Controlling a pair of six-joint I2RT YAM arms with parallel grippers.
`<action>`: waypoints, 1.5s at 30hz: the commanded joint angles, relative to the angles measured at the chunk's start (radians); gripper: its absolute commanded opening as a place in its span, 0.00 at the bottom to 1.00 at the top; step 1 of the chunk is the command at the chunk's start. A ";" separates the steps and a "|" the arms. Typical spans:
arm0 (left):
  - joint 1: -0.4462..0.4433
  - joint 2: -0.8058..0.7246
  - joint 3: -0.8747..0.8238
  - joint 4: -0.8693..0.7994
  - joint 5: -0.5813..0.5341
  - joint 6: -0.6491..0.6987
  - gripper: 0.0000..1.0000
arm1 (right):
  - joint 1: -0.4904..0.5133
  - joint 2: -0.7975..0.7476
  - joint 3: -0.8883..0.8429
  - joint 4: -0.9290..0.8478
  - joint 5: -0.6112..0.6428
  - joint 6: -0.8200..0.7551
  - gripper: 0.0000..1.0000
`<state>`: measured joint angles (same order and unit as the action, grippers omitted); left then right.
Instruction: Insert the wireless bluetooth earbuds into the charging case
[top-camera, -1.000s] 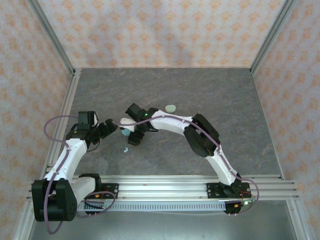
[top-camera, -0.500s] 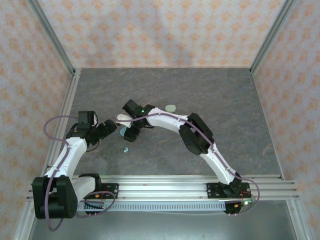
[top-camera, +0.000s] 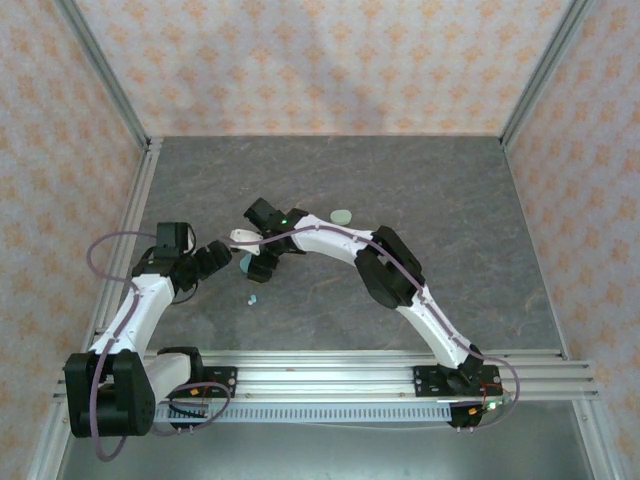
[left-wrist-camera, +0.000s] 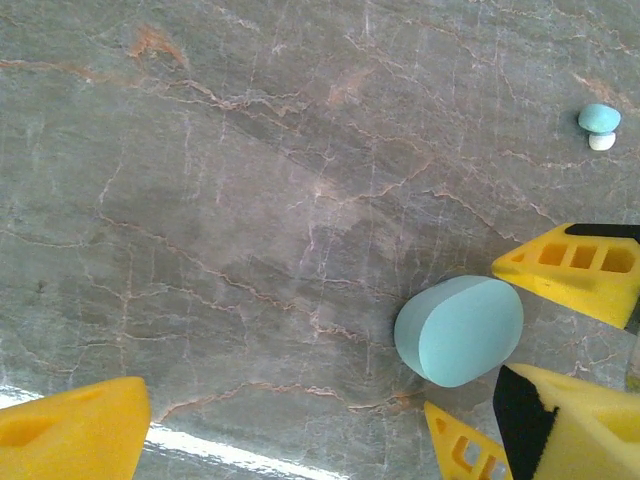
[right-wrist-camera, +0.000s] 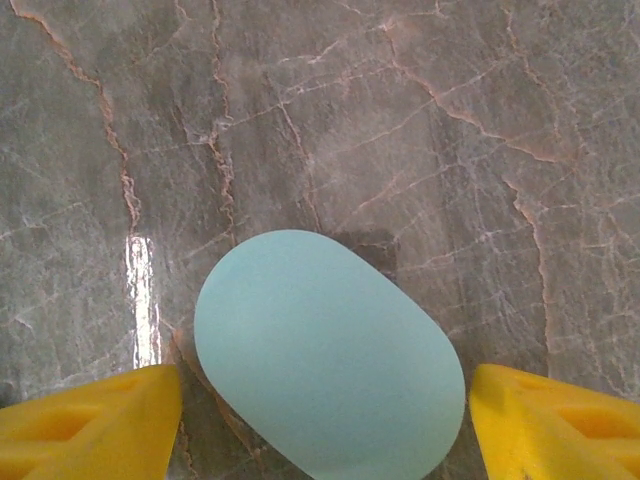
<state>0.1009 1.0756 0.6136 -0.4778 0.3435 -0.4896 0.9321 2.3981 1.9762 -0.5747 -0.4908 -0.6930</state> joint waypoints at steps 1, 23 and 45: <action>-0.001 0.006 0.023 0.019 0.064 0.069 0.88 | -0.007 -0.046 -0.052 0.065 -0.042 0.031 0.75; -0.245 0.234 0.391 -0.348 0.035 0.693 0.83 | -0.196 -0.690 -0.765 0.299 0.136 0.769 0.76; -0.333 0.670 0.544 -0.388 -0.177 0.938 0.79 | -0.225 -0.838 -0.901 0.238 0.153 1.039 0.75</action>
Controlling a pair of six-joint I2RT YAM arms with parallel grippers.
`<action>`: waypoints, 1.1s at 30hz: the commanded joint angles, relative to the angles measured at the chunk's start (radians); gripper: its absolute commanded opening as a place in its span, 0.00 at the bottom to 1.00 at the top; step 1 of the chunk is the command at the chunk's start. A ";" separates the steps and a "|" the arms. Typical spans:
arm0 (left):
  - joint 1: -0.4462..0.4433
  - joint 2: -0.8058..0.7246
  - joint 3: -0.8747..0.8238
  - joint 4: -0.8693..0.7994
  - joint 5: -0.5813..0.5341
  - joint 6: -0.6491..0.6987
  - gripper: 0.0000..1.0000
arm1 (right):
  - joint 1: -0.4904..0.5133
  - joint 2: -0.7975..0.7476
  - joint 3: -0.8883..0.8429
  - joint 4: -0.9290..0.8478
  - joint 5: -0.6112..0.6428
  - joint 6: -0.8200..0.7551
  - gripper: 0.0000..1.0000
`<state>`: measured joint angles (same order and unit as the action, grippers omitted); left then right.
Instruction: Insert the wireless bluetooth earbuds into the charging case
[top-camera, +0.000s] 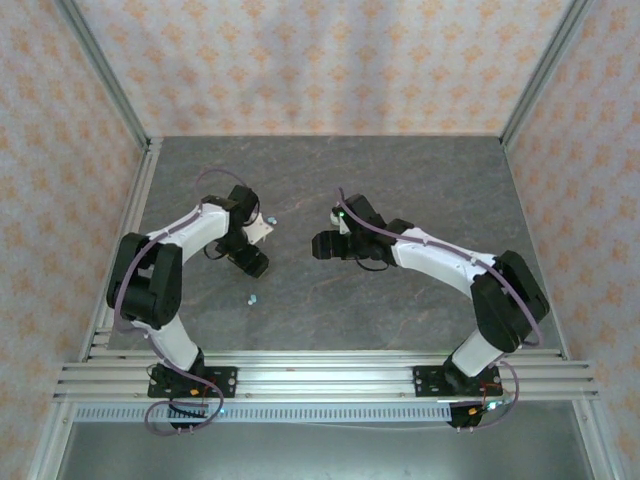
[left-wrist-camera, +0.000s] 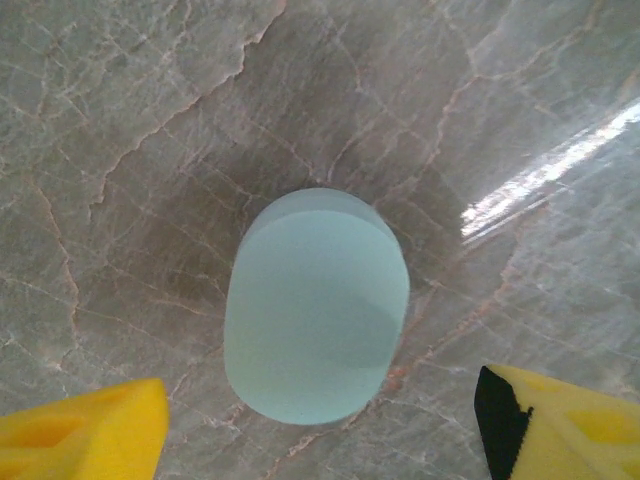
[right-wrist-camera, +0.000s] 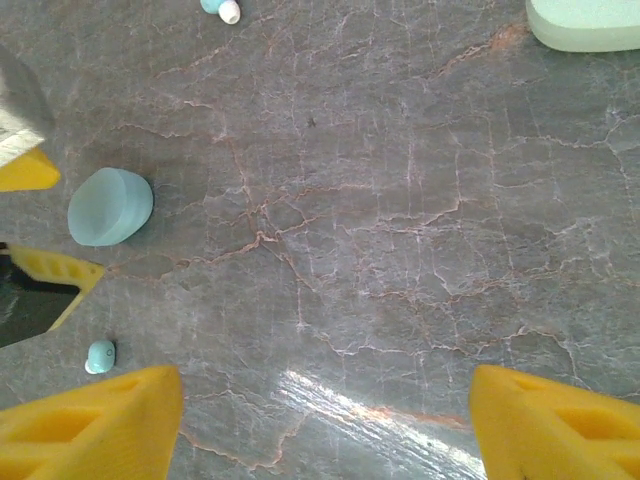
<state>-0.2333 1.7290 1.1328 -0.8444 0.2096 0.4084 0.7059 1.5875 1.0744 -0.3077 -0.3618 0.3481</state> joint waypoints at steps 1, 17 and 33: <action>0.001 0.023 0.025 -0.018 -0.036 0.042 0.79 | 0.001 -0.029 -0.001 -0.027 0.025 -0.002 0.75; -0.008 0.067 0.003 0.033 0.007 0.085 0.51 | -0.044 -0.095 -0.066 0.035 -0.031 0.099 0.76; -0.183 -0.315 -0.051 0.152 0.211 0.122 0.29 | -0.146 -0.272 -0.212 0.222 -0.287 0.341 0.75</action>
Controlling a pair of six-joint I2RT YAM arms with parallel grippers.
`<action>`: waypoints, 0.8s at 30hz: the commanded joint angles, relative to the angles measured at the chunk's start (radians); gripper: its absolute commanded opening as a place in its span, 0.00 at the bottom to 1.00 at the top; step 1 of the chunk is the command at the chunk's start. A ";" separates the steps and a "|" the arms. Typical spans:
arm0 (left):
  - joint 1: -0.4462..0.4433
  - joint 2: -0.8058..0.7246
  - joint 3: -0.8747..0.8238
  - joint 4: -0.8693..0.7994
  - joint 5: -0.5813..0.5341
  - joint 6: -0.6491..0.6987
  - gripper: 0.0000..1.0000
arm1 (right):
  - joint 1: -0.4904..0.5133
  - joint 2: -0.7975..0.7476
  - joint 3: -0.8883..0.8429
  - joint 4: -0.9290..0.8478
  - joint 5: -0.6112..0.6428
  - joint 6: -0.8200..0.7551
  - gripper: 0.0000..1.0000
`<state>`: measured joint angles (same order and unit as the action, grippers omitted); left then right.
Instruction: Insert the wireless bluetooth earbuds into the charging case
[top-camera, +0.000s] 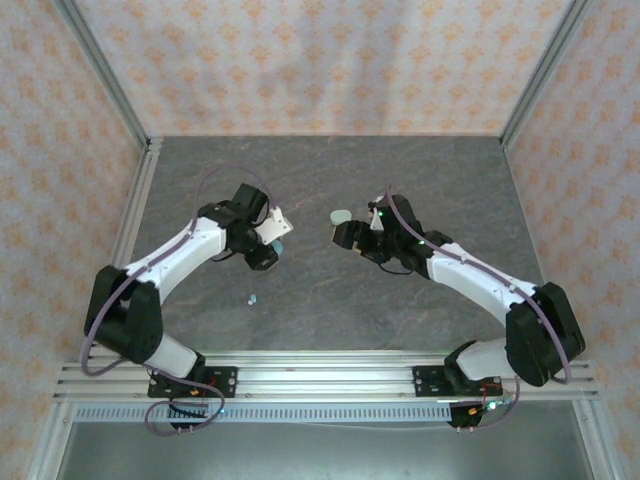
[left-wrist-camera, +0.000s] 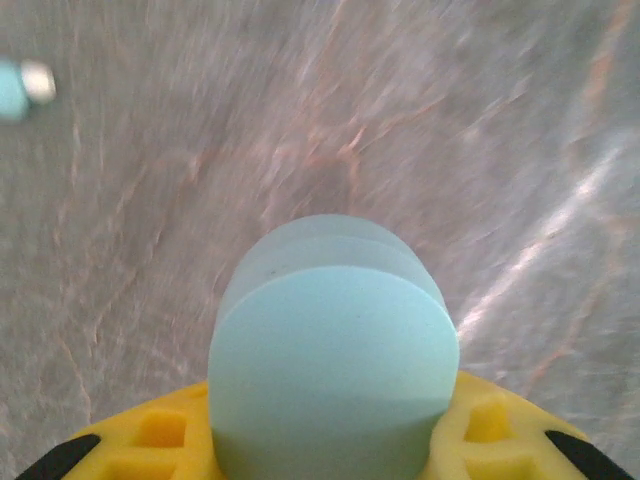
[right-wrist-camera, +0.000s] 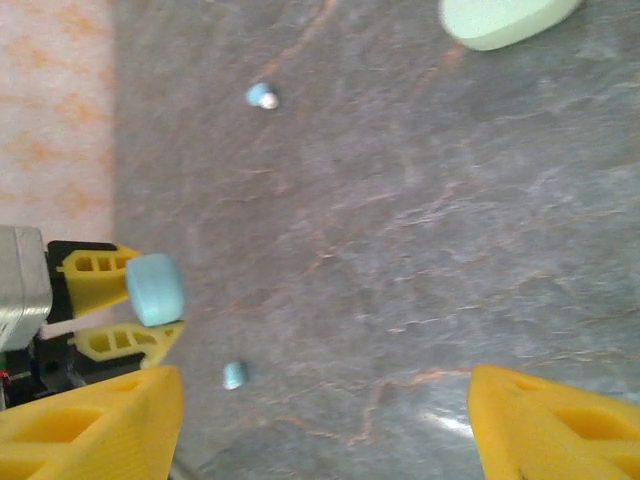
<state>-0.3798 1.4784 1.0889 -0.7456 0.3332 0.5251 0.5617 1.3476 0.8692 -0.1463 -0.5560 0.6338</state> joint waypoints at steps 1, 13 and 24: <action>-0.054 -0.080 -0.006 0.073 0.105 -0.006 0.28 | -0.001 -0.034 -0.007 0.078 -0.116 0.069 0.75; -0.289 0.034 0.240 0.089 0.210 -0.125 0.28 | 0.007 -0.113 -0.058 0.177 -0.211 0.151 0.74; -0.310 0.096 0.335 0.051 0.225 -0.140 0.29 | 0.007 -0.198 -0.095 0.119 -0.193 0.139 0.54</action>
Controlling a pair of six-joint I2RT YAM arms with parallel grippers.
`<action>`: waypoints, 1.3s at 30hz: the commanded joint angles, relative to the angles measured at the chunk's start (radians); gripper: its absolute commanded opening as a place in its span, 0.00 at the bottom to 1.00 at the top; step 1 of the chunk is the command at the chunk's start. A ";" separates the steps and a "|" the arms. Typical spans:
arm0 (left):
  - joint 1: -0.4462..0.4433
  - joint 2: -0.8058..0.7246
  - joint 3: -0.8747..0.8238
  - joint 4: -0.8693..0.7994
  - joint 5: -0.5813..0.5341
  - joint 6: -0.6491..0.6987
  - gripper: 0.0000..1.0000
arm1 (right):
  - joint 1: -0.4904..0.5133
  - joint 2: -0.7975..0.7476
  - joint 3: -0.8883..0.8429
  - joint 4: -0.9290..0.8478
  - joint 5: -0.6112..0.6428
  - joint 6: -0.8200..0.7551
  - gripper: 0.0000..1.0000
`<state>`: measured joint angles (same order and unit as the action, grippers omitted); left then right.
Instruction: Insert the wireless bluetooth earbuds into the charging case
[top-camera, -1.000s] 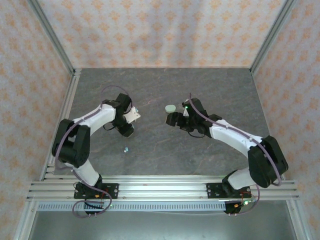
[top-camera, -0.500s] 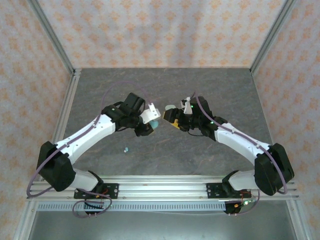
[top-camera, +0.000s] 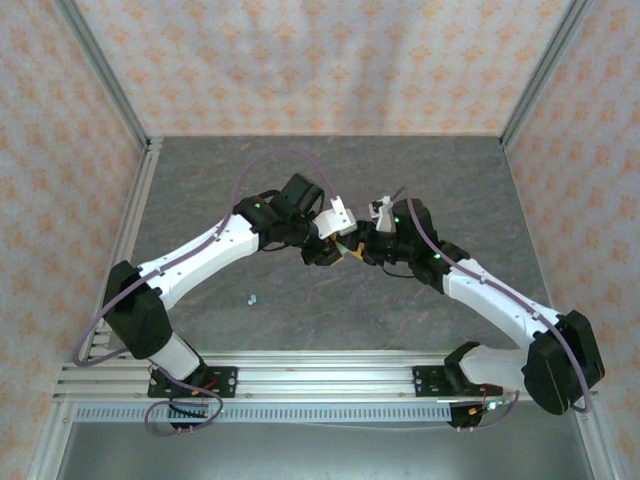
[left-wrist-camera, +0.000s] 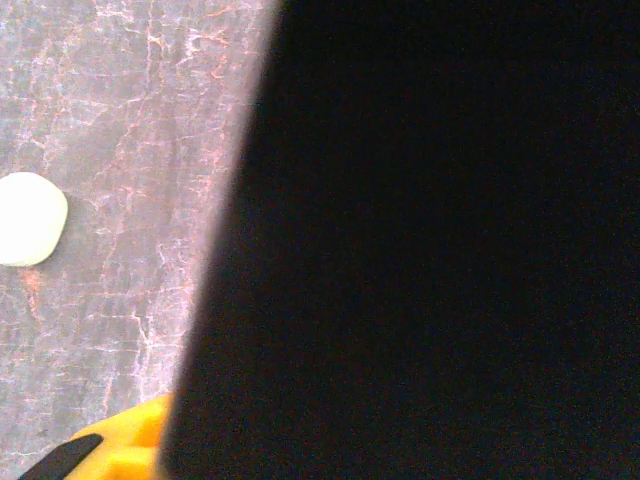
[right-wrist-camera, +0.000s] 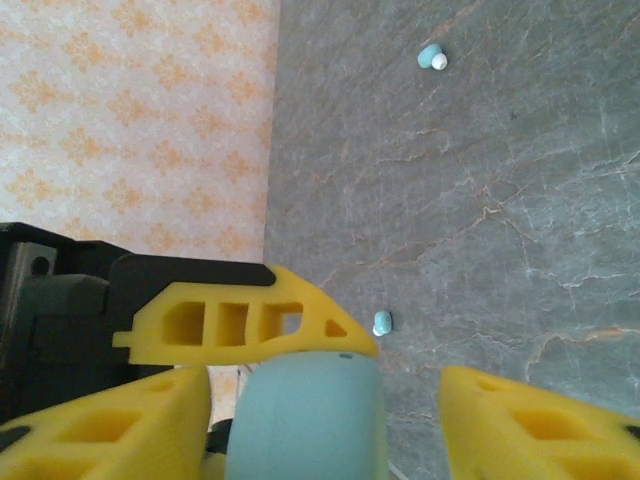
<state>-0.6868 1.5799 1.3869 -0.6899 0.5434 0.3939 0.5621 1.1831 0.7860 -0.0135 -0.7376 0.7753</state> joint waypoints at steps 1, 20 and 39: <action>-0.003 -0.008 0.035 -0.007 0.015 -0.006 0.28 | 0.007 -0.035 -0.011 -0.019 -0.011 -0.002 0.49; 0.095 -0.453 -0.453 0.698 -0.049 -0.274 0.77 | -0.005 -0.114 0.050 0.170 0.018 0.384 0.10; 0.154 -0.371 -0.491 1.076 0.277 -0.474 0.70 | 0.030 -0.087 0.063 0.369 0.050 0.652 0.06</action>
<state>-0.5468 1.1973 0.8513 0.2905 0.7410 -0.0456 0.5850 1.0962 0.8230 0.2661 -0.7029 1.3724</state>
